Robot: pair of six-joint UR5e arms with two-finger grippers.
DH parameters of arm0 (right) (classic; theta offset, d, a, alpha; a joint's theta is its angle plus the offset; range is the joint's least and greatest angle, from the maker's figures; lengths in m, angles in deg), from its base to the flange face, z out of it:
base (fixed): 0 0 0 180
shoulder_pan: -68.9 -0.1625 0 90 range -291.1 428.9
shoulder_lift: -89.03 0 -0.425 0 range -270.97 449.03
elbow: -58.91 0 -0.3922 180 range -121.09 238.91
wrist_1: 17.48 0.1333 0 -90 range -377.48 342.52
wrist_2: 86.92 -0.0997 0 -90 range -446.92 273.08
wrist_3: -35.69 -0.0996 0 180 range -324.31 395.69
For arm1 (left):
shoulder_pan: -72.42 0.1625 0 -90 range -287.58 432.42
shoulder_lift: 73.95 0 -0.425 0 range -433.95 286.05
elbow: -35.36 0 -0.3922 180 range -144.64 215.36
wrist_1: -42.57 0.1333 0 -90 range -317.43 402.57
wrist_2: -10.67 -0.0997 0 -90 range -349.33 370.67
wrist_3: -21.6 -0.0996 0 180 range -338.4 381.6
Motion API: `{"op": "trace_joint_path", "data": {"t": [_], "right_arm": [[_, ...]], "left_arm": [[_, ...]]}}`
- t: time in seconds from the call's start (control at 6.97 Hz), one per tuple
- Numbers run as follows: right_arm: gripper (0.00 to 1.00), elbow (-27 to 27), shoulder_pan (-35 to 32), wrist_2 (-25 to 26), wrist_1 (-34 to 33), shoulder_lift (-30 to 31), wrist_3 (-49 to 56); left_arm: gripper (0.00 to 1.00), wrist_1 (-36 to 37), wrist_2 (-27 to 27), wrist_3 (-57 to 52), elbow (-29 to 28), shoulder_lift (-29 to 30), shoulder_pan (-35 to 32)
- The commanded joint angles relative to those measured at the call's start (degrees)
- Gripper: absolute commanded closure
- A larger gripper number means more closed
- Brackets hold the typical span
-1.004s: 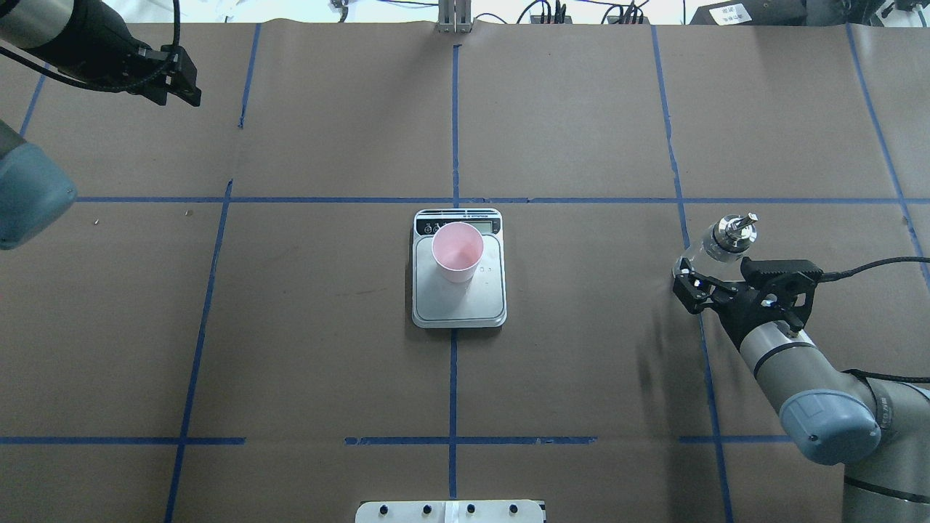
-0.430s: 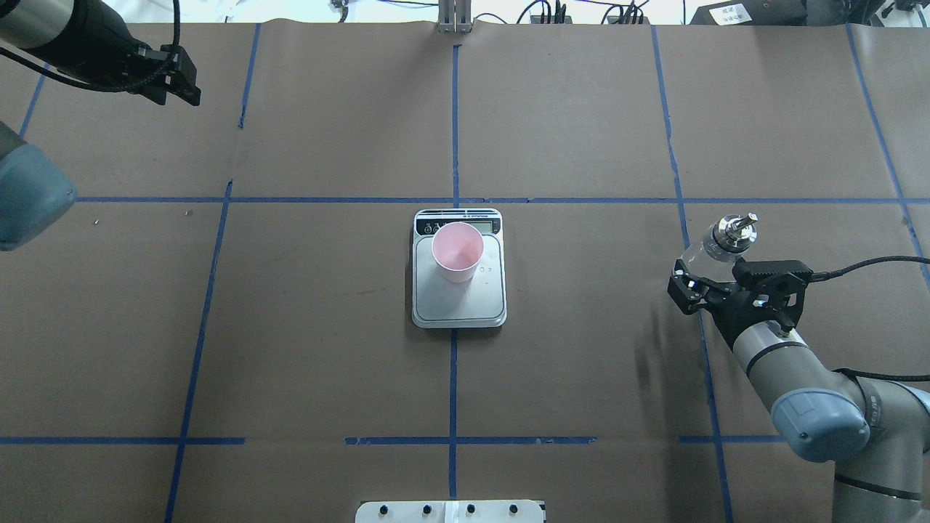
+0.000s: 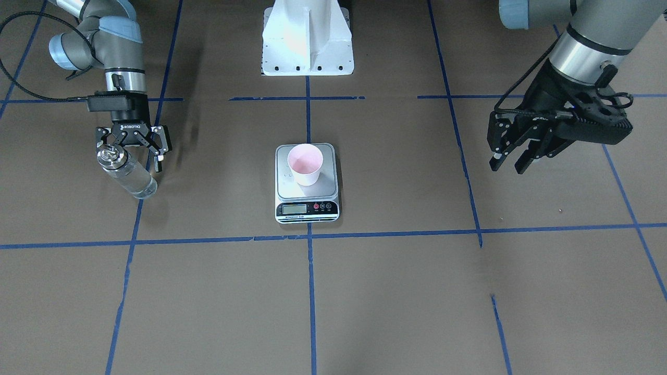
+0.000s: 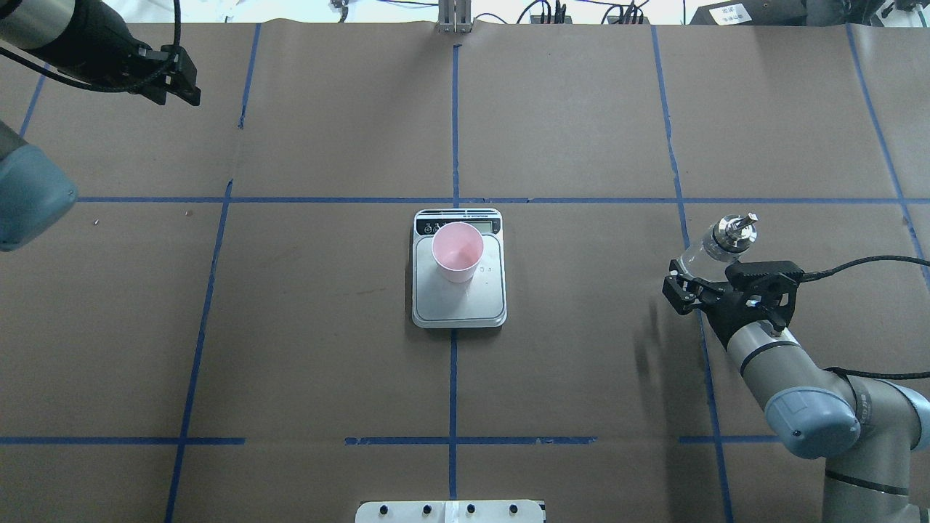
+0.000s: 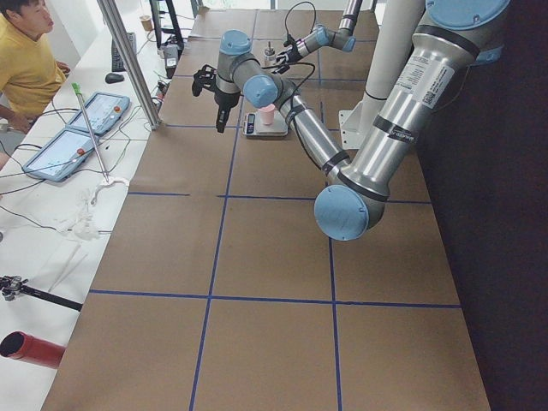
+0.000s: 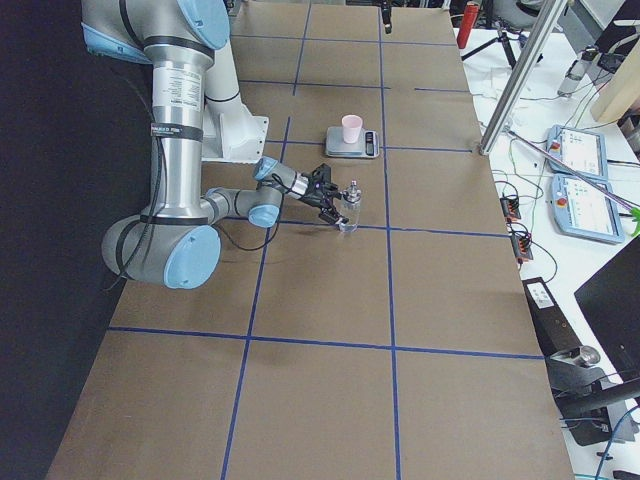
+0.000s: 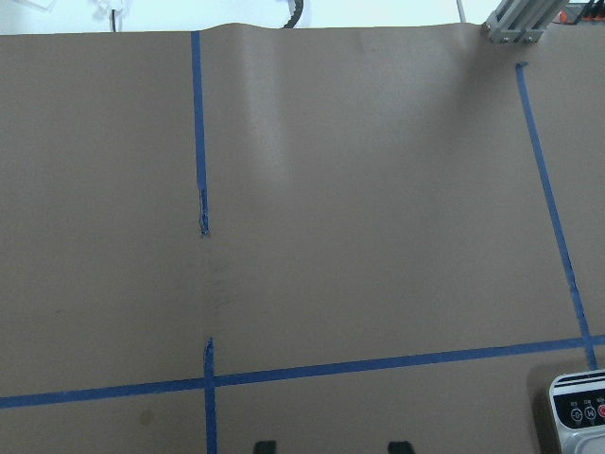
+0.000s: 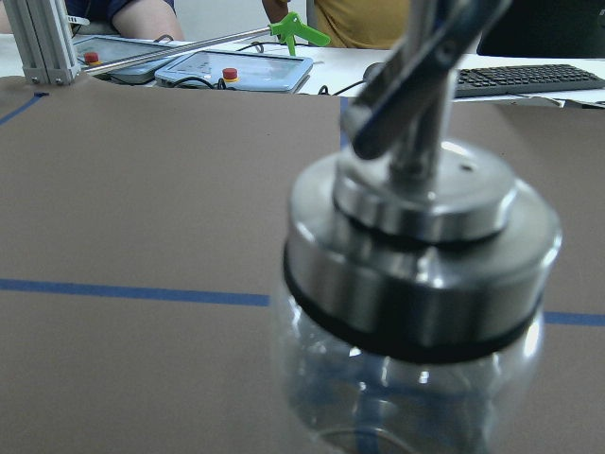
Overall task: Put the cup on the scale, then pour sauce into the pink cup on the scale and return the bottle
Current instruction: 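Grasp the glass bottle's neck with the right gripper and lift it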
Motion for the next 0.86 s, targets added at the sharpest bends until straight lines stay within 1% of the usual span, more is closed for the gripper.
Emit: {"op": "trace_joint_path", "data": {"t": [0.0,0.29,0.72], "right_arm": [[0.00,1.52,-0.05,1.02,0.74,-0.08,0.11],[0.00,2.13,-0.75,1.03,0.74,-0.17,1.16],[0.00,2.40,-1.72,1.03,0.82,-2.18,2.22]], "left_arm": [[0.50,0.03,-0.01,0.00,-0.07,0.00,0.02],[0.50,0.03,-0.01,0.00,0.01,0.00,0.02],[0.50,0.12,-0.45,0.00,-0.16,0.00,0.19]]}}
